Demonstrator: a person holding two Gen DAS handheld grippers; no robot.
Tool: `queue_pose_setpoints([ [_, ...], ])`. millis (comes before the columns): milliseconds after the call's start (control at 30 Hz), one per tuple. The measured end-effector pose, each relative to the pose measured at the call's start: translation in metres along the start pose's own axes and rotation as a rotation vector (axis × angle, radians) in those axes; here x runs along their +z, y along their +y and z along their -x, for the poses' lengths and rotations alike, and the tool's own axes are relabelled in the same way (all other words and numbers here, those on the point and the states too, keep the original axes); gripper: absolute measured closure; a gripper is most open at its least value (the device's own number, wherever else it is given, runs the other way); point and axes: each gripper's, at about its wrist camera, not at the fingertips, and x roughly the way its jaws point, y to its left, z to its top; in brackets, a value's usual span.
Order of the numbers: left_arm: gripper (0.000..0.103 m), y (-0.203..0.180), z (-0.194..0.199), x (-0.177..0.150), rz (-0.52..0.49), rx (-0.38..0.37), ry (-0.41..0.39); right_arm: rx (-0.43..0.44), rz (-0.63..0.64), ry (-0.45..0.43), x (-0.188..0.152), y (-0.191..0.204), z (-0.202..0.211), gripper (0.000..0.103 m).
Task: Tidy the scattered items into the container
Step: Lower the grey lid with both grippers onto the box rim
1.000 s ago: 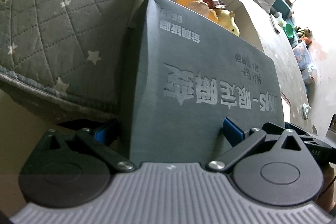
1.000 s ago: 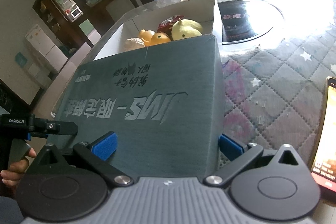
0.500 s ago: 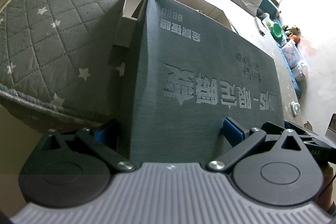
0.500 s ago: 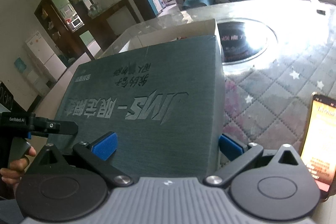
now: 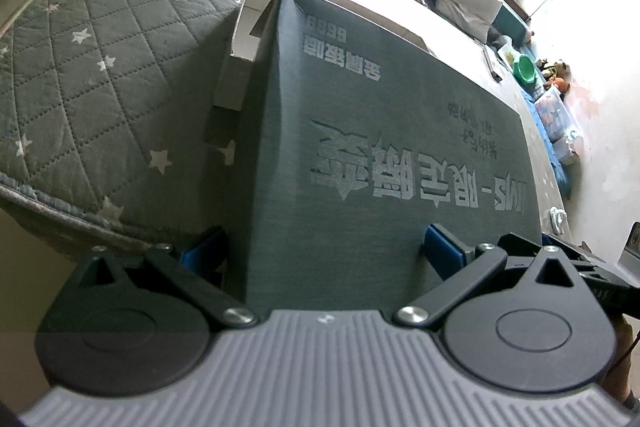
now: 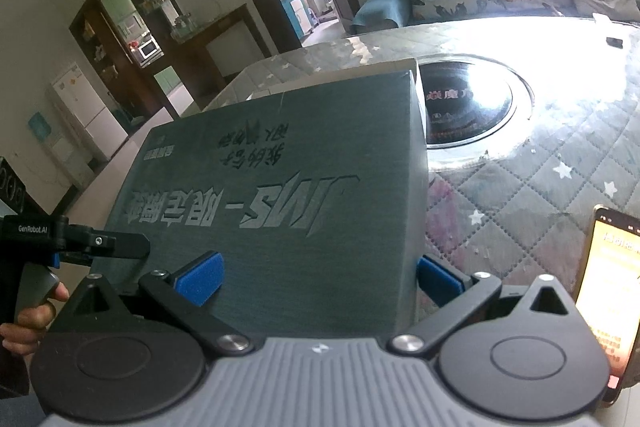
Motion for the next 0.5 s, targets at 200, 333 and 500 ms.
queue_pose_setpoints([
  [200, 0.0, -0.002, -0.001, 0.009, -0.001, 0.005, -0.01, -0.001, -0.003, -0.009, 0.006, 0.0, -0.003, 0.0],
  [333, 0.0, -0.004, -0.003, 0.018, -0.01, 0.007, -0.017, -0.003, -0.007, -0.017, 0.013, -0.003, -0.007, 0.0],
  [500, 0.0, -0.006, -0.009, 0.03, -0.012, 0.004, -0.02, -0.006, -0.012, -0.027, 0.022, -0.007, -0.012, 0.0],
])
